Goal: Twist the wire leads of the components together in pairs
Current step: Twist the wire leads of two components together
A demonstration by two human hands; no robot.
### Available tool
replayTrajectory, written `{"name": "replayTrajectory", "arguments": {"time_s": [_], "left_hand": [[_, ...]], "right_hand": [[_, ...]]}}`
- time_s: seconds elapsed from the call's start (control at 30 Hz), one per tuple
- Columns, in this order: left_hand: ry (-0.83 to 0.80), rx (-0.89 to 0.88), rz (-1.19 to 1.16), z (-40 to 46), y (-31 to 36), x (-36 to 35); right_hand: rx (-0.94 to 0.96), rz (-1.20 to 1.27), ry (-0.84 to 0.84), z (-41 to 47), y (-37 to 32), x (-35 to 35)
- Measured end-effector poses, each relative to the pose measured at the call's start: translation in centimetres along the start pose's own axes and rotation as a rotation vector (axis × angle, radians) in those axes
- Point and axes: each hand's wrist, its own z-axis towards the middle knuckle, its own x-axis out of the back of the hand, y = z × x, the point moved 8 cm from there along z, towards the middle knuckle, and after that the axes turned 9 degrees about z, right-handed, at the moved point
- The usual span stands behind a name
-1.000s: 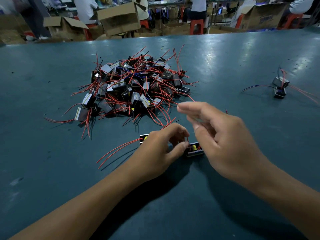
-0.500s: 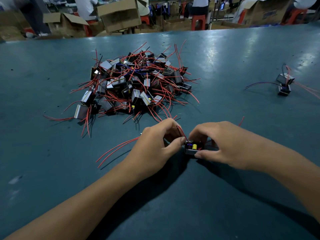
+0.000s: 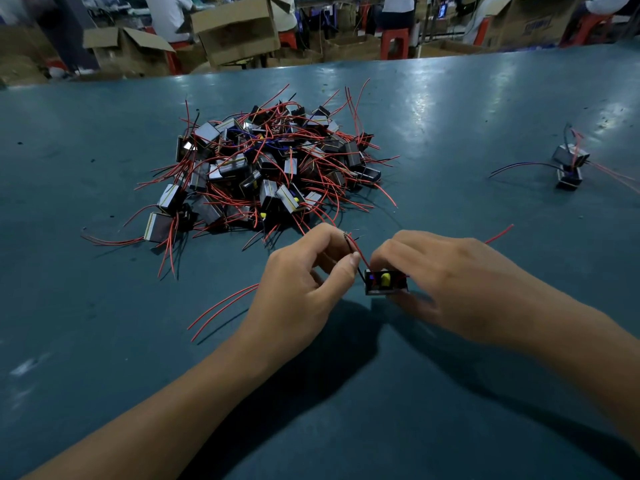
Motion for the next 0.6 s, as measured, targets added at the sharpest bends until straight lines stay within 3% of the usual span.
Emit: {"name": "replayTrajectory", "arguments": {"time_s": [0.2,0.4,0.6], "left_hand": [[-0.096,0.066,-0.070,-0.1,-0.8,-1.0],[-0.129,0.069,-0.073,-0.1,-1.1,-0.9],[-0.124,0.085,-0.030,0.2,-1.8,-0.1]], "right_hand": [[-0.124,0.363,0.063,0.2,1.1,-1.1],[-0.258,0.521,0.127,0.2,2.6,-1.6],[-0.139,0.522,-0.154,-0.1,2.8,-1.7]]}}
